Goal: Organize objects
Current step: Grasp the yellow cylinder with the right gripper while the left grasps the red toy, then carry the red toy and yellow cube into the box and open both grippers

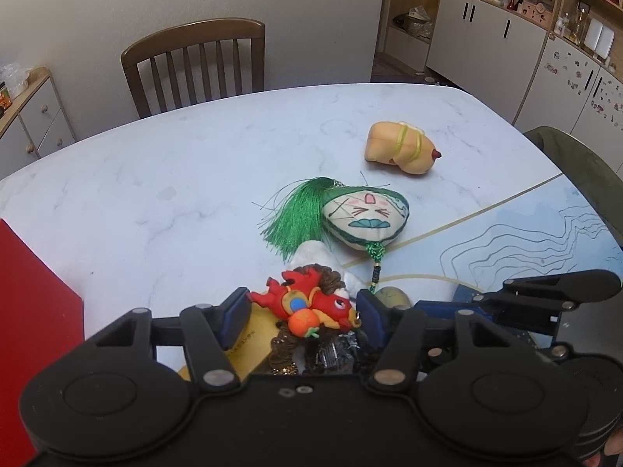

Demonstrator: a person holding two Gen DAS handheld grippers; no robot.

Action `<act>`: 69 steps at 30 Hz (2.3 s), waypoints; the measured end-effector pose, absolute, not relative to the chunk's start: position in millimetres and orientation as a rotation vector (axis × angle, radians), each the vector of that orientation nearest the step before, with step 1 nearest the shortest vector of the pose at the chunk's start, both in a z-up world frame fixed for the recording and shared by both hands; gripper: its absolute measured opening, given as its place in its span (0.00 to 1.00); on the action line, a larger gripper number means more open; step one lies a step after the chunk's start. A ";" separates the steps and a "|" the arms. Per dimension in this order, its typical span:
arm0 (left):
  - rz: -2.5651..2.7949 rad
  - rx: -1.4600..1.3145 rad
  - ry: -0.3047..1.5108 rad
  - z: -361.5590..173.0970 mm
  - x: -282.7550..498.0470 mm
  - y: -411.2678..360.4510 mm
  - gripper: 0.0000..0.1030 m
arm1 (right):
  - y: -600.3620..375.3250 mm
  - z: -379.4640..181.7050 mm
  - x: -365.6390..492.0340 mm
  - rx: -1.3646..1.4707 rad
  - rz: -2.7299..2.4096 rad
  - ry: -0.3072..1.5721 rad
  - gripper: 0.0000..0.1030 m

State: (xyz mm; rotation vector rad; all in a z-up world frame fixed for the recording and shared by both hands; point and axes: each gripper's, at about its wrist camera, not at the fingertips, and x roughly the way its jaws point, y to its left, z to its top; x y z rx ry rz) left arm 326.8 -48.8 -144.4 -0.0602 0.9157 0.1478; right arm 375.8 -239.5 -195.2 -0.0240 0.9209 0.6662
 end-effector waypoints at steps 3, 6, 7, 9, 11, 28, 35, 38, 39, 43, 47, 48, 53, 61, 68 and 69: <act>0.147 -0.065 0.909 -143.5 324.8 -48.4 0.56 | -239.2 -194.0 374.8 -0.017 0.659 0.925 0.23; 0.147 -0.077 0.902 -140.2 322.8 -47.1 0.56 | -241.2 -193.7 373.6 -0.006 0.647 0.929 0.23; 0.147 -0.082 0.900 -138.5 321.8 -46.5 0.56 | -242.2 -193.7 373.2 0.004 0.643 0.931 0.23; 0.147 -0.090 0.895 -134.9 319.6 -45.5 0.56 | -245.3 -192.8 372.2 0.020 0.637 0.932 0.22; 0.147 -0.096 0.894 -131.3 317.1 -45.0 0.56 | -249.0 -190.2 371.0 0.033 0.632 0.930 0.22; 0.130 -0.132 0.872 -81.6 281.6 -45.7 0.56 | -283.7 -148.3 339.0 0.091 0.624 0.886 0.21; 0.135 -0.163 0.876 -63.4 259.3 -39.9 0.56 | -289.7 -122.6 317.4 0.101 0.645 0.848 0.21; 0.141 -0.170 0.877 -57.6 250.0 -37.6 0.56 | -288.3 -111.0 308.8 0.094 0.652 0.832 0.21; 0.142 -0.173 0.875 -55.7 247.0 -36.5 0.56 | -287.6 -106.9 306.3 0.090 0.656 0.827 0.21; 0.154 -0.183 0.866 -47.3 234.6 -29.9 0.56 | -281.5 -90.0 296.7 0.073 0.667 0.800 0.21; 0.157 -0.188 0.850 -37.5 222.4 -21.1 0.56 | -271.0 -73.8 287.1 0.055 0.685 0.770 0.21; 0.158 -0.186 0.844 -34.9 219.0 -19.0 0.56 | -267.8 -70.5 285.0 0.051 0.689 0.764 0.21; 0.165 -0.179 0.828 -21.5 202.1 -3.7 0.56 | -248.2 -57.6 276.0 0.040 0.708 0.748 0.21; 0.210 -0.199 0.824 -7.3 174.1 35.3 0.56 | -201.8 -37.6 262.8 0.024 0.753 0.723 0.21; 0.261 -0.201 0.826 -0.5 147.7 77.5 0.56 | -149.8 -26.1 251.3 -0.008 0.804 0.704 0.21; 0.270 -0.202 0.827 -0.4 143.9 83.9 0.56 | -142.3 -25.4 250.4 -0.010 0.810 0.704 0.21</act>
